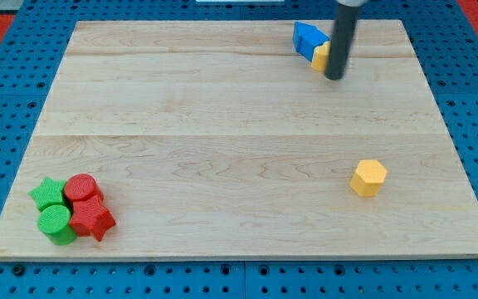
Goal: Push the yellow hexagon towards the blue cube
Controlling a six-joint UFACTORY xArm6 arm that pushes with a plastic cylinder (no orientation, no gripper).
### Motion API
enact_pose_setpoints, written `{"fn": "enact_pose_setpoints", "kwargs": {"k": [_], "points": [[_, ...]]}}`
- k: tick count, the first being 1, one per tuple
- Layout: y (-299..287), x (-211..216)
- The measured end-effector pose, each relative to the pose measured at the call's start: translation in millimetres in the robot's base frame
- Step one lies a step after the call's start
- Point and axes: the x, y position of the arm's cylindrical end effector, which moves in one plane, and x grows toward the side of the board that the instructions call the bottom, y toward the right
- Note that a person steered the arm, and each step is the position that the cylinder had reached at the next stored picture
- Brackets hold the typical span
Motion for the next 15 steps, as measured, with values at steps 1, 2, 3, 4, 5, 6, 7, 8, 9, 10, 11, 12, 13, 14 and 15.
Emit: {"fn": "enact_pose_setpoints", "kwargs": {"k": [1,2,3,4,5,6,7,8,9,10,11,12,13,14,15], "points": [[32.9,52.7],[26.6,123.4],[17.3,179.8],[-37.5,187.9],[-76.9,163.7],[-96.4,194.2],[-139.6,187.0],[-127.7,159.6],[-103.7,149.5],[-78.1,154.2],[-67.9,152.1],[-42.8,136.9],[-23.3,109.6],[-16.1,84.4],[-22.7,61.5]]}}
